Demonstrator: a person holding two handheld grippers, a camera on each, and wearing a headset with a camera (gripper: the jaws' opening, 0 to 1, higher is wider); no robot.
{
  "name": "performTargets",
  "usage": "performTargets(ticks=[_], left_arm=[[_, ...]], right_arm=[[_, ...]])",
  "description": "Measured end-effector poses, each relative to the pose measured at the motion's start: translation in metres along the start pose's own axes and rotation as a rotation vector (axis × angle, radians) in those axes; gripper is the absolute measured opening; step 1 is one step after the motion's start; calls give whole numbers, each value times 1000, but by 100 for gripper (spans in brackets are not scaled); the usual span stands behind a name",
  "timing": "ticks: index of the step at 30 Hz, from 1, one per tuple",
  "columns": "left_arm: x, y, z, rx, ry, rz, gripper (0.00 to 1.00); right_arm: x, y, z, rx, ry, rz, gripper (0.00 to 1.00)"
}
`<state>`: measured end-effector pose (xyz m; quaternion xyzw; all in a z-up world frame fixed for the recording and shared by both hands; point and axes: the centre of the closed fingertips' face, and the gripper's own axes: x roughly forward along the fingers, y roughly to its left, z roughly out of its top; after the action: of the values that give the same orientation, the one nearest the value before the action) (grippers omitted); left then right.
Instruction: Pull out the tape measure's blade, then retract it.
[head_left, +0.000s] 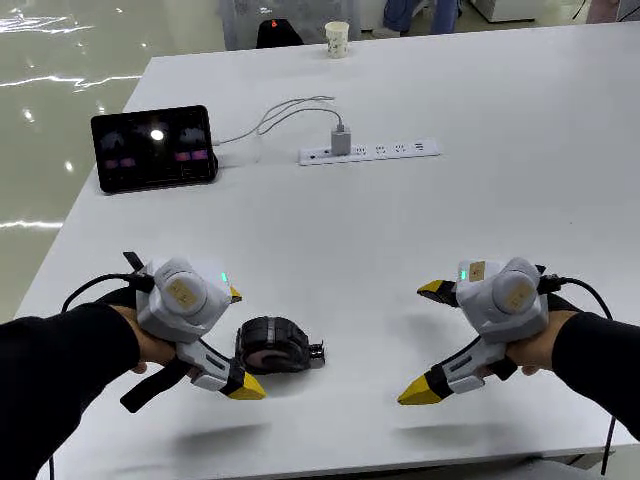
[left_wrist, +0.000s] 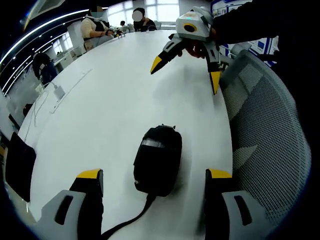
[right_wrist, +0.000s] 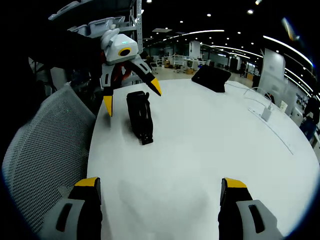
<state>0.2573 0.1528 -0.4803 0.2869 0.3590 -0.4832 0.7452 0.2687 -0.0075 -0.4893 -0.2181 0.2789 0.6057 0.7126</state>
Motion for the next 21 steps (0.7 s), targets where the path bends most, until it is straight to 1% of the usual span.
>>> performTargets(ticks=[1, 2, 3, 8, 10, 11, 13, 15, 16, 18, 19, 20, 21], left_arm=[[0, -1, 4, 7, -13, -10, 78], [1, -1, 5, 8, -14, -11, 78], [2, -1, 7, 10, -12, -14, 79], [6, 1, 7, 39, 9, -17, 77], [8, 1, 8, 59, 21, -20, 73], [9, 4, 6, 74, 31, -9, 72], [12, 6, 3, 106, 55, -4, 64], [13, 3, 5, 95, 48, -20, 58], [13, 2, 6, 84, 42, -25, 58], [14, 0, 9, 82, 37, -35, 57], [15, 0, 10, 85, 36, -36, 56], [15, 0, 11, 87, 35, -38, 55], [16, 0, 11, 87, 34, -39, 54]], right_arm=[[2, 0, 2, -9, 1, 6, 99], [4, 0, 3, -12, 2, 10, 99], [7, 0, 6, -16, 0, 18, 99], [15, -1, 11, -13, -2, 33, 99], [20, 0, 14, -10, 2, 46, 99], [21, 0, 14, -10, 4, 48, 99], [25, 0, 17, -10, 4, 53, 99], [28, 0, 18, 0, 0, 57, 99], [30, 0, 19, 1, -1, 59, 99], [32, 2, 22, 13, -9, 64, 99], [34, 3, 25, 23, -18, 70, 99], [36, 4, 30, 38, -39, 83, 99], [37, 3, 34, 40, -50, 81, 99]])
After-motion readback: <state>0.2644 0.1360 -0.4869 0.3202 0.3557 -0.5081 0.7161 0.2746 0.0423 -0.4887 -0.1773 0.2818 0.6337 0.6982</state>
